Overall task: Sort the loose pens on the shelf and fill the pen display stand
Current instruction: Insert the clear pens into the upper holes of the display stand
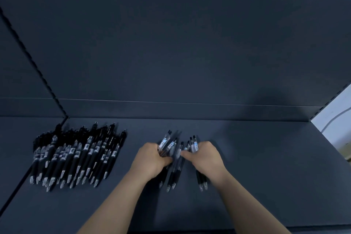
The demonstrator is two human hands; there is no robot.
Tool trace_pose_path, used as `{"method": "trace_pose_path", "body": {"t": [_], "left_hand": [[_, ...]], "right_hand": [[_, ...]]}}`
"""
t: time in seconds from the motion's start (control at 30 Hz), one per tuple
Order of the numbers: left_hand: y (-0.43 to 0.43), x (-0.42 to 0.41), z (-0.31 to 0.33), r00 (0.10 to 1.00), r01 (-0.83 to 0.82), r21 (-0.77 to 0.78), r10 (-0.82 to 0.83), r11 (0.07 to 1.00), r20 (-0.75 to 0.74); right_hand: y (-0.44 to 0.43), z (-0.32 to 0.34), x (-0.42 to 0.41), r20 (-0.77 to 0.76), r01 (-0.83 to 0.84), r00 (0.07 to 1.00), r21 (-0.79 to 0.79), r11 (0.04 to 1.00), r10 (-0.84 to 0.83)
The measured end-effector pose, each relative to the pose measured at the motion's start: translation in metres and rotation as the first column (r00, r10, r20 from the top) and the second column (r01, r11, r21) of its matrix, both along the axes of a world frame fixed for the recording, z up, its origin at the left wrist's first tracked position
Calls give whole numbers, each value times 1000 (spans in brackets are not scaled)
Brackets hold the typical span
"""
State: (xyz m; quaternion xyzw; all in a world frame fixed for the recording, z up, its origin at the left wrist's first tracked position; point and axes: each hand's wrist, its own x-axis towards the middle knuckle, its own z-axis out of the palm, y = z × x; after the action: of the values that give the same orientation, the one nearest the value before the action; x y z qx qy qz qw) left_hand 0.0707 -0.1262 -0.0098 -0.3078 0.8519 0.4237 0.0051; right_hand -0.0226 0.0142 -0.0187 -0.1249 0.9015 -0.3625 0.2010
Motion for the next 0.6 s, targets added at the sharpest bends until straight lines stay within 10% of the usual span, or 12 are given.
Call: {"method": "trace_pose_path", "body": {"t": [0.6], "left_hand": [[-3,-2,-8,998,-51,-206,57,977,27]], "right_hand": [[24,2,-11,-108,-26,994,64,998,33]]}}
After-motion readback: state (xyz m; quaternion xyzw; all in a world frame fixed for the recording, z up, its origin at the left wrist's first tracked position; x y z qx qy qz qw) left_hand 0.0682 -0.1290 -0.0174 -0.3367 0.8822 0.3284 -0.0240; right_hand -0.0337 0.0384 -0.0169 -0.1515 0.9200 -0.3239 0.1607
